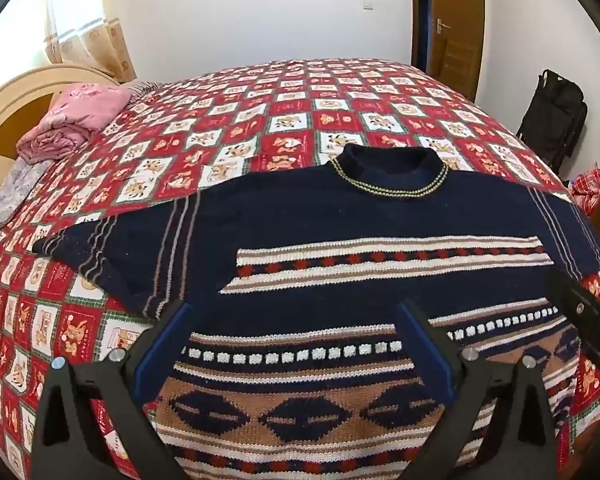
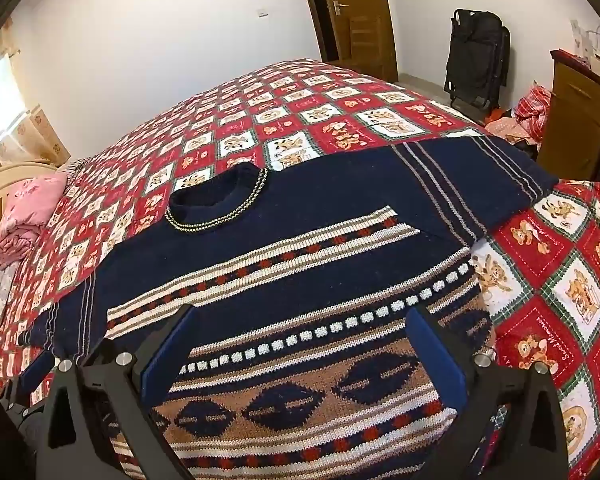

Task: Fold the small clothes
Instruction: 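Move the right gripper toward the sweater sleeve beside it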

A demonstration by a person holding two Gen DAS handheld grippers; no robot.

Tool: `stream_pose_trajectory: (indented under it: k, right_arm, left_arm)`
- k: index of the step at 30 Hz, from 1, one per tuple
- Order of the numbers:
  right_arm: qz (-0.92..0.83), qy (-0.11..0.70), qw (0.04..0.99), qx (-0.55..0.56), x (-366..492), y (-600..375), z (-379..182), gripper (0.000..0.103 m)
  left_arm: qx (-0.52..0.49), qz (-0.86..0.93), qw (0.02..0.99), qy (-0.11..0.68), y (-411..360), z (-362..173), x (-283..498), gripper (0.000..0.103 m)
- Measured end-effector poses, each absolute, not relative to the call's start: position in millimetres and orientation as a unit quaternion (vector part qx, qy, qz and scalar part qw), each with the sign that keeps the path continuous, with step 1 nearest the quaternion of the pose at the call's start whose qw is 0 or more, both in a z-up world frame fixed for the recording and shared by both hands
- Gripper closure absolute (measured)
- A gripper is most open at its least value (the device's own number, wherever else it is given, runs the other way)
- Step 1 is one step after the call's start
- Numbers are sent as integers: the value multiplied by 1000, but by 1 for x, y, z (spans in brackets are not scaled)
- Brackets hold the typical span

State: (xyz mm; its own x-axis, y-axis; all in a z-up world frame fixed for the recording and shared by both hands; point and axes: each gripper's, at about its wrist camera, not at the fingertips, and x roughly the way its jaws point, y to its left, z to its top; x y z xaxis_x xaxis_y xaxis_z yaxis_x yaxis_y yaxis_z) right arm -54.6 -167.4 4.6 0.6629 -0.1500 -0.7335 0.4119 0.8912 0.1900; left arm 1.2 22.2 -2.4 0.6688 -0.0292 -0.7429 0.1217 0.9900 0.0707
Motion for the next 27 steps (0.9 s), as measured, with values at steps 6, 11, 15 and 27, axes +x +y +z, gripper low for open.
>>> stream_pose_trajectory:
  k: [6, 11, 15, 27]
  right_arm:
    - [-161, 382, 895, 163, -56, -166, 5, 1]
    - [-180, 383, 897, 130, -50, -155, 6, 1]
    - [-185, 385, 896, 124, -50, -151, 7, 1]
    - [-187, 418, 882, 114, -48, -158, -3, 1]
  left_arm:
    - [53, -39, 911, 408, 26, -4, 3, 1]
    - [47, -46, 908, 413, 27, -6, 3, 1]
    - [48, -48, 908, 414, 26, -8, 2, 1]
    - [52, -53, 908, 413, 21, -6, -1, 1]
